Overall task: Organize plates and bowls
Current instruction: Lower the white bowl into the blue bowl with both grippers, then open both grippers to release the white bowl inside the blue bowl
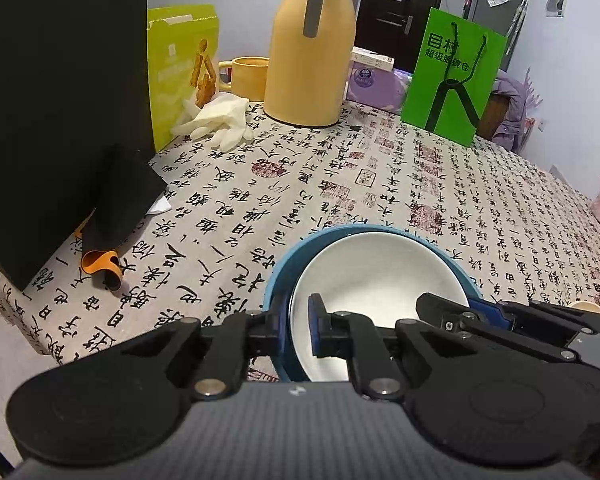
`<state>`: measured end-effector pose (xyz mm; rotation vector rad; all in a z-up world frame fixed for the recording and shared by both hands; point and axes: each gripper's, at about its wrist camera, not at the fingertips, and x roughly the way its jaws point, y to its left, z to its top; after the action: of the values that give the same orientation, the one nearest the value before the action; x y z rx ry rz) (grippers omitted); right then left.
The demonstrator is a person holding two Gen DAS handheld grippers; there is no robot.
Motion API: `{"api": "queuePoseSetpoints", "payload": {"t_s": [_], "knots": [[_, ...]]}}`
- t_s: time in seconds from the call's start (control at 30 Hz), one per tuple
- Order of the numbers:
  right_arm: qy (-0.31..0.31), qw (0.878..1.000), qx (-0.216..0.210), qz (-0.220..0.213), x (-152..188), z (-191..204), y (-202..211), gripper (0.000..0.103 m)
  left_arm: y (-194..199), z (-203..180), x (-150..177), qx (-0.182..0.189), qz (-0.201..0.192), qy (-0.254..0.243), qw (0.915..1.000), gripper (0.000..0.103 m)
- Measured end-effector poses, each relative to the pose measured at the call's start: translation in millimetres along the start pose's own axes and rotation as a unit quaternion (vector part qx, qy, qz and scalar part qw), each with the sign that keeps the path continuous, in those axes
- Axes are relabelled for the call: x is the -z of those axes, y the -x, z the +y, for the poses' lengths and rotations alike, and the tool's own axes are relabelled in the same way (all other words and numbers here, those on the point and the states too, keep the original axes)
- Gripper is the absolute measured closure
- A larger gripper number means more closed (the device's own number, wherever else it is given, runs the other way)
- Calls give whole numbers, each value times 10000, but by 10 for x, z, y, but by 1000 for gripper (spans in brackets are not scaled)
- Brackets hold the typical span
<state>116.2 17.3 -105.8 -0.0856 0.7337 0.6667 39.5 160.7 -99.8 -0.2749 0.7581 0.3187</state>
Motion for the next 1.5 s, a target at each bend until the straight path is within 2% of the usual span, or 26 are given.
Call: {"api": "queuePoseSetpoints", "payload": {"t_s": [0.4, 0.43, 0.5, 0.7, 0.83, 0.87, 0.9, 0.93, 0.97, 1.03, 1.1, 1.17, 1.27, 1.3, 1.37, 1.4, 1.5], "knots": [[232, 9997, 57, 3, -23, 51, -11, 89, 1, 2, -20, -97, 130, 89, 9998, 93], [310, 9995, 107, -18, -27, 69, -2, 88, 8, -4, -24, -112, 120, 76, 9998, 93], [421, 9989, 215, -74, -58, 100, 23, 79, 40, -17, -41, -131, 68, 61, 9999, 93], [190, 9998, -45, -60, -96, -7, 46, 79, 93, -17, -72, -149, -13, 70, 9999, 93], [26, 9988, -249, -424, -101, -87, 235, 76, 172, 18, -76, -24, -183, 130, 9997, 88], [23, 9983, -277, -506, -107, -100, 284, 72, 193, 27, -83, 10, -245, 145, 9996, 80], [33, 9982, -262, -547, -111, -111, 317, 65, 210, 33, -87, 35, -292, 155, 9994, 65], [37, 9982, -231, -545, -113, -122, 331, 62, 226, 37, -88, 16, -353, 148, 9993, 57], [14, 9985, -206, -506, -106, -146, 330, 59, 233, 29, -87, -20, -410, 132, 9991, 47], [-110, 9991, -186, -374, -85, -208, 296, 55, 240, 37, -75, -42, -495, 116, 9987, 34], [-251, 9992, -189, -227, -49, -273, 243, 48, 224, 56, -66, -61, -506, 141, 9986, 11], [-374, 9989, -233, -142, -10, -321, 217, 41, 213, 85, -43, -95, -587, 174, 9981, 1], [-497, 9979, -370, -201, 59, -367, 232, 15, 210, 135, -8, -80, -681, 247, 9973, 0], [-534, 9973, -436, -247, 79, -379, 247, 10, 214, 155, 7, -40, -712, 273, 9971, 0], [-624, 9956, -599, -372, 122, -414, 298, 8, 236, 197, 46, 55, -838, 353, 9958, 0], [-670, 9946, -657, -436, 139, -429, 330, 0, 254, 221, 66, 93, -919, 417, 9949, 0], [-766, 9921, -703, -707, 207, -467, 442, 0, 336, 293, 130, 171, -1256, 650, 9898, 0]]}}
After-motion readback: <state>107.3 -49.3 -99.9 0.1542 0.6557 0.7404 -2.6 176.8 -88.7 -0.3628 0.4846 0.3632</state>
